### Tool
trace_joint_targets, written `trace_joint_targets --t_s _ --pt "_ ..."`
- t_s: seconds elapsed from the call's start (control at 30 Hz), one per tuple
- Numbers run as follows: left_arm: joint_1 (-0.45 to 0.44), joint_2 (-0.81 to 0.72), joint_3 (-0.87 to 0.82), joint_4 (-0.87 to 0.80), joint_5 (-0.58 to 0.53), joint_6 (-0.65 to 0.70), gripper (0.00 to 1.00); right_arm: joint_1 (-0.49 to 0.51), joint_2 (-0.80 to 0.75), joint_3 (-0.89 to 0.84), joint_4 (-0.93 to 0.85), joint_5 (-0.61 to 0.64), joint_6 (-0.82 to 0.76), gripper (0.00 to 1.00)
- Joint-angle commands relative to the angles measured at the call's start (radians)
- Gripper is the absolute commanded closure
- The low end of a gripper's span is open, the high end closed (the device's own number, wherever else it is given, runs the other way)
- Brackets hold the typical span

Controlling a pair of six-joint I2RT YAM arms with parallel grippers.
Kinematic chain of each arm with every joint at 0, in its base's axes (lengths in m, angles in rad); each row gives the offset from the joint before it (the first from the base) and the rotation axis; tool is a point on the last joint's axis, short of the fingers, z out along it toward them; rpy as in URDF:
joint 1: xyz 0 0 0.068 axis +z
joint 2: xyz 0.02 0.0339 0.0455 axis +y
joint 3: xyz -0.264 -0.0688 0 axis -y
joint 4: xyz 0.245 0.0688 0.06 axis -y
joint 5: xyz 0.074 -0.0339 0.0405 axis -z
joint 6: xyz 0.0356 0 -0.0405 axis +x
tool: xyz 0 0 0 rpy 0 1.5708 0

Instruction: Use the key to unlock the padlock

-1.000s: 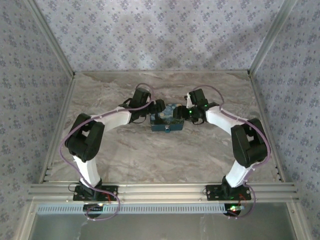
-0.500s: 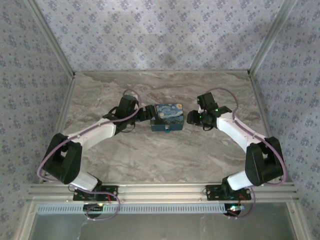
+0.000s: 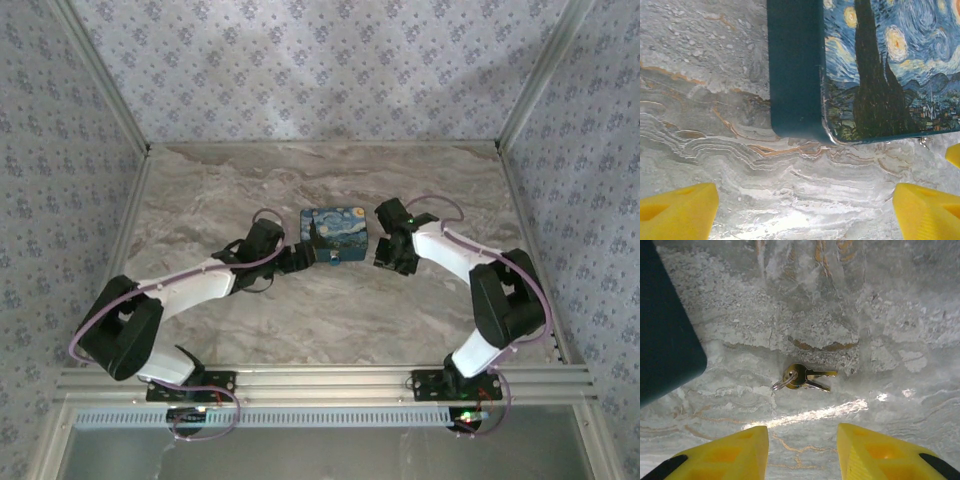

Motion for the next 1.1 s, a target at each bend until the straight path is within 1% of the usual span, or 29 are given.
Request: trace_joint_targets --t_s 0.0,0.07,0.4,0.53,0.67,0.9,1.07 --pt "-0.005 -0.033 -0.011 0.016 -0.016 -0.018 0.1 0.001 0.02 0.024 -0.017 0.034 0.098 0.57" --pt "-0.005 -0.034 -0.022 0.022 -0.015 -0.023 0.1 0.002 0.031 0.029 -0.015 0.035 0.138 0.57" --pt "-0.004 -0.041 -0.045 0.029 -0.017 -0.029 0.11 -0.008 0.103 0.095 -0.009 0.039 0.17 0.56" --pt "-0.004 -0.043 -0.05 0.027 -0.021 -0.03 0.11 -0.012 0.128 0.095 0.009 0.024 0.184 0.56" --pt "-0.004 -0.042 -0.051 0.026 -0.023 -0.028 0.11 -0.011 0.145 0.087 0.018 0.018 0.188 0.58" --pt "-0.004 -0.044 -0.061 0.027 -0.028 -0.032 0.11 -0.013 0.128 0.042 0.041 -0.001 0.197 0.68" --pt "-0.003 -0.044 -0.067 0.03 -0.031 -0.036 0.11 -0.015 0.126 0.007 0.058 -0.015 0.199 0.69"
